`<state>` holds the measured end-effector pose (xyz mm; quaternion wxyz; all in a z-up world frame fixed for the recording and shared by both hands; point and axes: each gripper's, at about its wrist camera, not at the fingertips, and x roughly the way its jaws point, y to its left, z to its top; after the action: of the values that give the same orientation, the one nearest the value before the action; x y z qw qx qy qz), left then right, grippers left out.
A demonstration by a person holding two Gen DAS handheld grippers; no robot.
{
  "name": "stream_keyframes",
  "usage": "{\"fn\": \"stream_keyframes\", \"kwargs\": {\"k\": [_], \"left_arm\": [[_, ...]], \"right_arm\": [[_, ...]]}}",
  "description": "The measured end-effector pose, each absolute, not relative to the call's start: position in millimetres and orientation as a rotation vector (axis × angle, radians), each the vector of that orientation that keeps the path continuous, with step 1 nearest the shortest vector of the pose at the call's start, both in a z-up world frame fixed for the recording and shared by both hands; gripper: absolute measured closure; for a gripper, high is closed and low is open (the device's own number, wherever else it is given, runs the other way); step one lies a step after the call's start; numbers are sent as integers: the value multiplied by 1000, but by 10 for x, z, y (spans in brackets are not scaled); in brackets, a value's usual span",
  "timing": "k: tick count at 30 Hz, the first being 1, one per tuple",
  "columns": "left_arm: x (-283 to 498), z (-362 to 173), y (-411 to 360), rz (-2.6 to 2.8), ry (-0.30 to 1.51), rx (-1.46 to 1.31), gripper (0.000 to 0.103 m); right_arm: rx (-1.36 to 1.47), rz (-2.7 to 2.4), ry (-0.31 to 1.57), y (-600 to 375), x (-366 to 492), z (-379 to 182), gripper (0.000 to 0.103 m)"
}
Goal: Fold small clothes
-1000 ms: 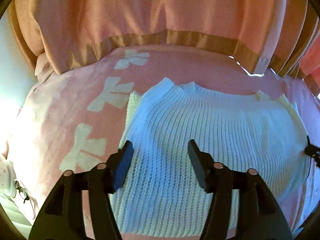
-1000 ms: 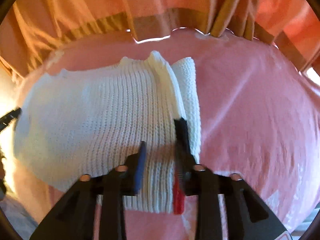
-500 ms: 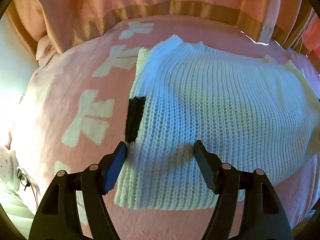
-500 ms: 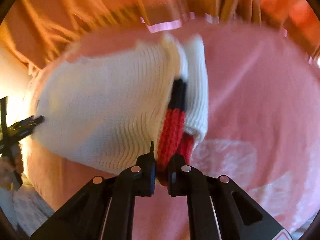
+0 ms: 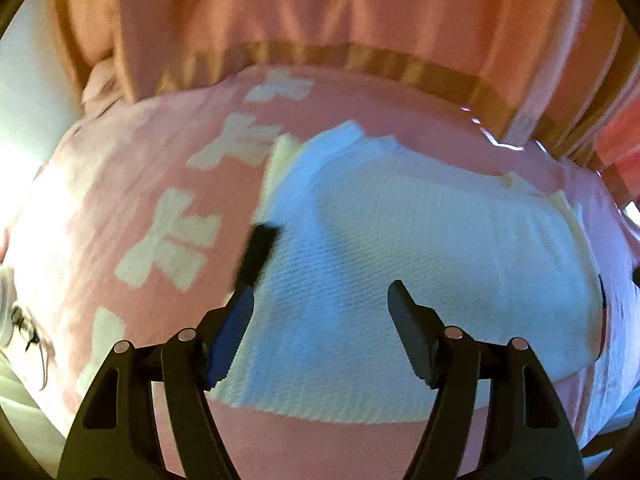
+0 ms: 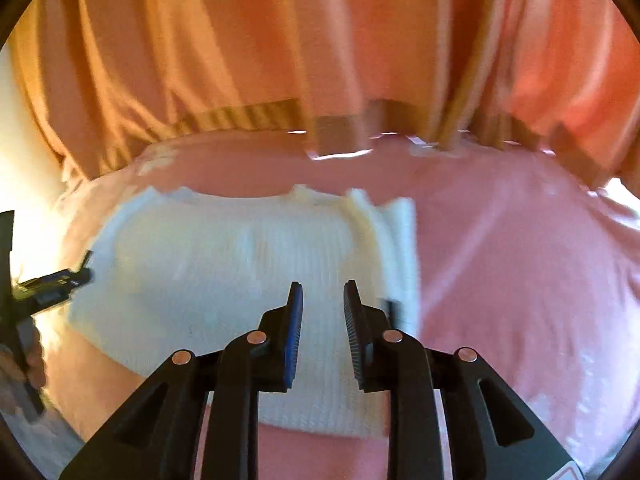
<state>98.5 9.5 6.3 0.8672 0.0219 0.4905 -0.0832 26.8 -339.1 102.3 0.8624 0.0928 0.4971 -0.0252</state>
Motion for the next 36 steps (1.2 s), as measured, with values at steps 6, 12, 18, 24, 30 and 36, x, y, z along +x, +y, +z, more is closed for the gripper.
{"fn": "stream_keyframes", "kwargs": {"k": [6,12,18,24,30,36], "left_arm": [[1147,-86,-334,-207,1029,125,34],[1506,-393,-526,-153,1084,128,30],[1578,-341,-650,-142,1061,142,30],[1529,-211,-635,-159,1034,159,30],[1297,119,-502,-171,967,149,30],[972,353,-302,-175,935,136,30]], "right_arm": [[294,-107,1215,-3582,819,354,98],[244,-167,1249,-3830,1271,-36,103],[200,-157,1250,-3653,1409,84,100],[166,-147,1183,-3462,1304,435,98],[129,-61,1024,-3047,763,1067,97],[112,-69,964,-2899,456,1240,86]]}}
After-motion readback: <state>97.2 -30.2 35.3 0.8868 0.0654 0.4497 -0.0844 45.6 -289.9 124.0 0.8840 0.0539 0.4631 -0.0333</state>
